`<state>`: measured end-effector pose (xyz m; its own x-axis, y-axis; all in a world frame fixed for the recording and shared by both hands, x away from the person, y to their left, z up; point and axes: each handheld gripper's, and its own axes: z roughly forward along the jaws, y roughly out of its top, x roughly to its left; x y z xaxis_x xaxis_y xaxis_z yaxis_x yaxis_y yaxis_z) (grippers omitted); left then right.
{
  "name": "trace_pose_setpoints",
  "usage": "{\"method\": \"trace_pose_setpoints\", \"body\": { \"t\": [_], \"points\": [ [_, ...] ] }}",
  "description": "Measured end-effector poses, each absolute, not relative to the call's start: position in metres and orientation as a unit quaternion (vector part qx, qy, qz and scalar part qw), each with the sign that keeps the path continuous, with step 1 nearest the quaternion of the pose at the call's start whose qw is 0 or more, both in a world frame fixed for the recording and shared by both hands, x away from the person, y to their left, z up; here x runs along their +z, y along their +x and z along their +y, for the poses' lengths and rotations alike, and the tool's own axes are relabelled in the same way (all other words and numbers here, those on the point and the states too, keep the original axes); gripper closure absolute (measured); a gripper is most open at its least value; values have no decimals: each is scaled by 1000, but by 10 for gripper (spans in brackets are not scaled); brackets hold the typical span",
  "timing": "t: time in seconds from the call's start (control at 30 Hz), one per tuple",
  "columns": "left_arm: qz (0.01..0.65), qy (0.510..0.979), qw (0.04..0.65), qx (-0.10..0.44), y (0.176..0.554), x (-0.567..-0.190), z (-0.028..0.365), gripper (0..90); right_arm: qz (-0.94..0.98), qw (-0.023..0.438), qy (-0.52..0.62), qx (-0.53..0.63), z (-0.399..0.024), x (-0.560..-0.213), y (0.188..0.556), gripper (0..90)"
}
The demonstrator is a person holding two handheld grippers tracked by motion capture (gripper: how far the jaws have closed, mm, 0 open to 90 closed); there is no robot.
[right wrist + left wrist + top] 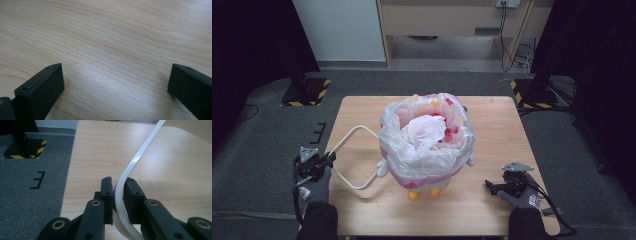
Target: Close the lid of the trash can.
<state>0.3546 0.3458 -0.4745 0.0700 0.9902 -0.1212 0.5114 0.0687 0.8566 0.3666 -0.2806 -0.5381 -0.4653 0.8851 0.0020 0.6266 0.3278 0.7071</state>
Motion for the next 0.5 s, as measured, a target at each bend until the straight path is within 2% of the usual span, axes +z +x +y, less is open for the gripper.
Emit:
{"method": "trace_pose_setpoints", "body": {
  "t": [0.17, 0.5],
  "points": [
    [609, 586, 436, 310, 348, -457, 351, 771, 791, 196, 478, 328, -280, -538, 367, 7],
    [592, 504, 511, 367, 320, -407, 370, 774, 791, 195, 478, 328, -280, -538, 367, 7]
  ]
}}
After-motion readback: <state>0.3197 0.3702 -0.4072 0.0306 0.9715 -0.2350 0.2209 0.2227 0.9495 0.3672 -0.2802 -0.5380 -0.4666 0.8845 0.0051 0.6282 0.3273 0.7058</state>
